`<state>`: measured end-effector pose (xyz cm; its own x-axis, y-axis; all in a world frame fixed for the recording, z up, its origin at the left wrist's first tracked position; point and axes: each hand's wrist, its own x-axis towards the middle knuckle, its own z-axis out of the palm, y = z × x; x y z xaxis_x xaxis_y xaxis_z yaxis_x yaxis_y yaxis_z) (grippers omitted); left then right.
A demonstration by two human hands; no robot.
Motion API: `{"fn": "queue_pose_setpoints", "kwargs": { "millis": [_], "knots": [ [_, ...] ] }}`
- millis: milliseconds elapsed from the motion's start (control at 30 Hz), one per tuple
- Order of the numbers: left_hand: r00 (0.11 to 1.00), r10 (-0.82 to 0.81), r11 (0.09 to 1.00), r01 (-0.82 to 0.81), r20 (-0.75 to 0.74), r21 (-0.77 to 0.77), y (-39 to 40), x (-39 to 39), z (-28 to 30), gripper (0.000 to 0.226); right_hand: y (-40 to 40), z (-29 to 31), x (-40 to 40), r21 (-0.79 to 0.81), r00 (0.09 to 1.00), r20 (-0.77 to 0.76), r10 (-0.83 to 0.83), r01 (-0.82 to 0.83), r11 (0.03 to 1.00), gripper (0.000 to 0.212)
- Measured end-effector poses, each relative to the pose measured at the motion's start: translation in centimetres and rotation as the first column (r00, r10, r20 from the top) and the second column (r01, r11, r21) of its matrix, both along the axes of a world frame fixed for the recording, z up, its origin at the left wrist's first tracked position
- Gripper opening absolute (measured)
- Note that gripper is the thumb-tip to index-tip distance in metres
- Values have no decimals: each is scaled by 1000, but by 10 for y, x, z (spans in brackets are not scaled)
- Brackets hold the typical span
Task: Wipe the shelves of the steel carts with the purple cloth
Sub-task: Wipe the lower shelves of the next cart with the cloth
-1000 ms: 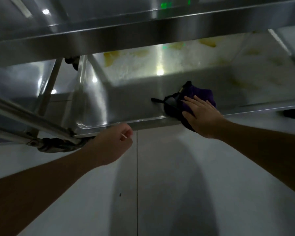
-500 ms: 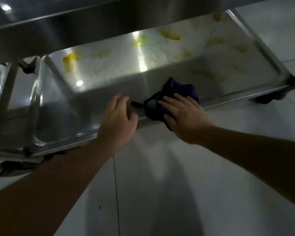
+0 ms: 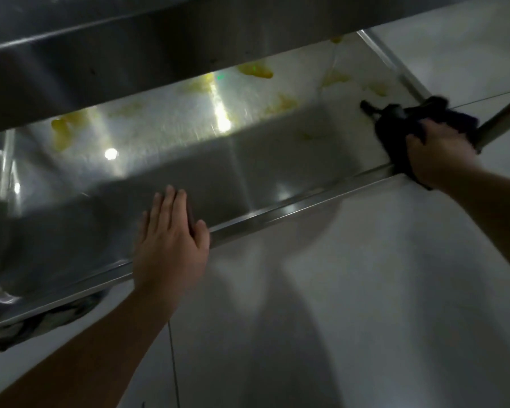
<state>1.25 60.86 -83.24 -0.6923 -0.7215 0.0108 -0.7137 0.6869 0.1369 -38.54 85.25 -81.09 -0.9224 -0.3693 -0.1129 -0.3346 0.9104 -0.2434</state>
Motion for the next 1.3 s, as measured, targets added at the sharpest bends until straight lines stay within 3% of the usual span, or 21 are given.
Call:
{"fn": "queue_pose_setpoints", "kwargs": {
  "millis": [67, 133, 233, 333, 433, 500, 533, 633, 700, 800, 867, 933, 1033, 1100, 1233, 1300],
  "knots": [
    [1000, -2, 1000, 2, 13, -7, -1, 0, 0, 73, -12, 0, -8, 36, 996, -6, -90, 90, 995, 54],
    [1000, 1, 1000, -1, 18, -18, -2, 1, -2, 73, -35, -1, 8, 31, 998, -13, -53, 54, 998, 57],
    [1000, 15, 1000, -14, 17, -19, -1, 0, -4, 71, -75, 0, 68, -26, 968, -46, 246, -247, 969, 51],
    [1000, 24, 1000, -24, 7, -10, 0, 0, -3, 71, -109, -1, 143, -42, 771, -7, 637, -637, 770, 56],
    [1000, 23, 1000, -23, 13, -14, 1, 0, -2, 71, -120, -4, 164, -110, 564, 98, 820, -813, 572, 62],
    [1000, 15, 1000, -15, 15, -17, 1, 0, -2, 70, -116, -2, 137, -95, 573, 81, 816, -810, 579, 66],
    [1000, 11, 1000, -11, 16, -19, 0, 0, -1, 70, -111, 0, 118, -87, 630, 55, 774, -769, 633, 68],
    [1000, 10, 1000, -9, 24, -18, -1, 0, -2, 70, -86, -3, 31, -125, 881, -20, 473, -472, 873, 65],
    [999, 24, 1000, -24, 29, -11, -1, 0, -2, 70, -65, -6, -22, -74, 967, -43, 250, -253, 965, 66],
    [998, 40, 999, -40, 43, -11, -1, 0, -3, 70, -61, -12, -58, -75, 999, -30, 33, -35, 997, 68],
    [998, 44, 999, -44, 52, -8, 0, -2, -4, 70, -82, -12, -47, -110, 1000, -4, 2, -2, 994, 68],
    [998, 45, 999, -45, 54, -9, 0, -2, -4, 70, -114, -8, -18, -139, 997, 29, 78, -73, 988, 67],
    [998, 47, 999, -47, 50, -6, -1, -2, -3, 71, -165, -1, 55, -126, 948, -12, 318, -317, 940, 56],
    [998, 47, 999, -47, 48, 1, -1, -1, -4, 71, -190, 0, 115, -120, 861, -70, 503, -508, 853, 52],
    [998, 45, 999, -45, 46, -7, 0, -1, -3, 72, -206, -7, 183, -177, 613, -27, 790, -781, 600, 57],
    [998, 40, 999, -39, 48, -5, 0, 0, -3, 73, -201, -8, 174, -142, 593, -62, 803, -801, 581, 57]
  ]
}}
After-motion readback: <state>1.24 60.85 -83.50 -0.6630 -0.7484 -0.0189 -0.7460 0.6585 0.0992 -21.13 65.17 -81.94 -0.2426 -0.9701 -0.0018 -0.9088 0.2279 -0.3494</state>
